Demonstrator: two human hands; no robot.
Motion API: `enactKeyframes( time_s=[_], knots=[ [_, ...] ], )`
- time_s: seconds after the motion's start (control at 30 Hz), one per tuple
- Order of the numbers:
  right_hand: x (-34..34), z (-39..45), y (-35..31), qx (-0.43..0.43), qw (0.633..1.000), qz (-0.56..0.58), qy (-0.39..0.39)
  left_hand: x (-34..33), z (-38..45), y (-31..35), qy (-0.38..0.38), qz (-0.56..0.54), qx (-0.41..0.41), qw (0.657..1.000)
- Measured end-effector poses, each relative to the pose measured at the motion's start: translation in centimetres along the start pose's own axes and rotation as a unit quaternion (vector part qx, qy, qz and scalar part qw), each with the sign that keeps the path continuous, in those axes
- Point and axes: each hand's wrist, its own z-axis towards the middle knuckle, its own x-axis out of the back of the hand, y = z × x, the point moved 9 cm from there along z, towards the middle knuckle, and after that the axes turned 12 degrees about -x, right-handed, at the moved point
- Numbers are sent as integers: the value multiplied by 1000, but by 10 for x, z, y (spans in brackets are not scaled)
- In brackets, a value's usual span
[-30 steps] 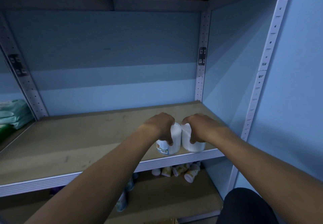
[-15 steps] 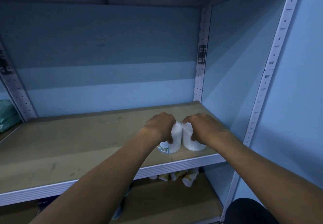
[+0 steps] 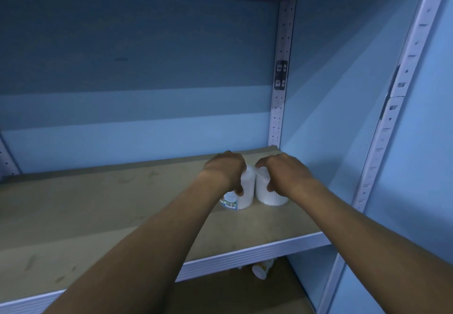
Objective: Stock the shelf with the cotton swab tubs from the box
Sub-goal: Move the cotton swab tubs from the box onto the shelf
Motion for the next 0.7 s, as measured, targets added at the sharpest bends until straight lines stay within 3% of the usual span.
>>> enactKeyframes(
  time_s=[0.3,0.7],
  knots=[
    [-14,59,9,-25,1000,11,-12,0,52,-12,13,-13,17,1000],
    [-22,115,14,6,998,36,45,-1,112,-33,35,1,21,999]
  ],
)
